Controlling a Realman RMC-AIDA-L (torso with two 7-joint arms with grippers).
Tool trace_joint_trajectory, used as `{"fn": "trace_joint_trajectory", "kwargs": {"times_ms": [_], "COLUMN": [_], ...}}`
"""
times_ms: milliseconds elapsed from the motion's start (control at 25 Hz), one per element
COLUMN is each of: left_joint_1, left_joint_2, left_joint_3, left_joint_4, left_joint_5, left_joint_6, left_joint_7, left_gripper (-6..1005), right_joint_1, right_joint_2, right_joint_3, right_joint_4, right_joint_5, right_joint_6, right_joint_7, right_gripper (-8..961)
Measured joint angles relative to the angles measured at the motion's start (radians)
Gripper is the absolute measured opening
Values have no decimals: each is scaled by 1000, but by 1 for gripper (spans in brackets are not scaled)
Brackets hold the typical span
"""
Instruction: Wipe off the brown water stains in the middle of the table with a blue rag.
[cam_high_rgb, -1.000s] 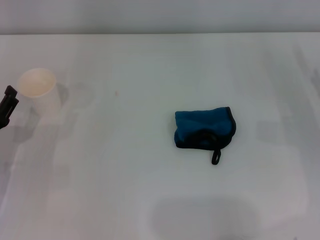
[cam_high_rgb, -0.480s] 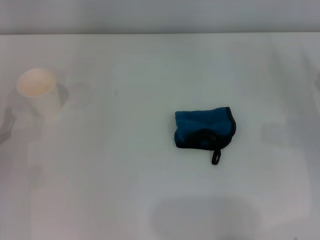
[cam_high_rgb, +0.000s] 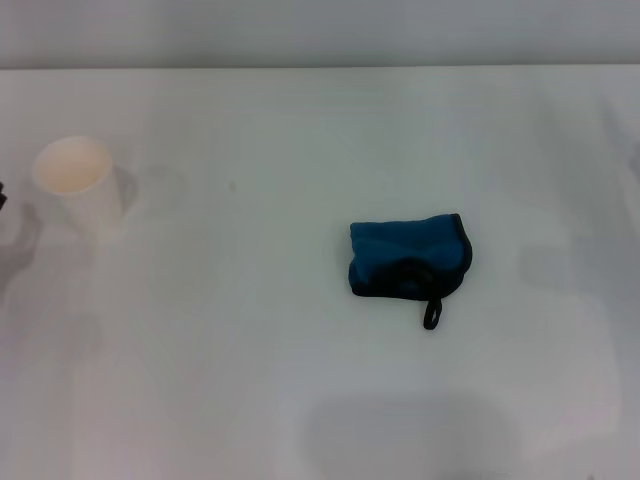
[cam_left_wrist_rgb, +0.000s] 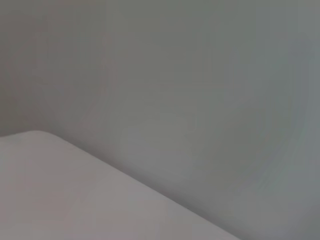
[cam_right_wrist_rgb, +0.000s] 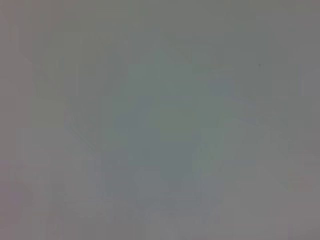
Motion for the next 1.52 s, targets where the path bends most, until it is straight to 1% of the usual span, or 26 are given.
{"fn": "trace_joint_trajectory", "kwargs": {"times_ms": [160, 200, 440, 760, 1520], "left_joint_1": [0, 0, 13, 33, 40], "left_joint_2": [0, 0, -4, -6, -3], "left_joint_3": [1, 1, 1, 1, 11], "left_joint_4": [1, 3, 5, 2, 5], "left_joint_5": [62, 101, 196, 204, 216], "left_joint_6": [-1, 1, 11, 26, 28], "left_joint_7": [7, 19, 72, 77, 77], "left_gripper": [878, 878, 878, 878, 877], "right_joint_1": [-1, -1, -4, -24, -27], "right_joint_2": [0, 0, 0, -1, -1], "right_joint_3": [0, 0, 0, 0, 0], "right_joint_4": [-2, -2, 5, 6, 7], "right_joint_5": [0, 1, 1, 2, 9], "right_joint_6": [-1, -1, -1, -1, 3], "right_joint_7": [4, 4, -1, -3, -6], "right_gripper": [829, 829, 829, 829, 829]}}
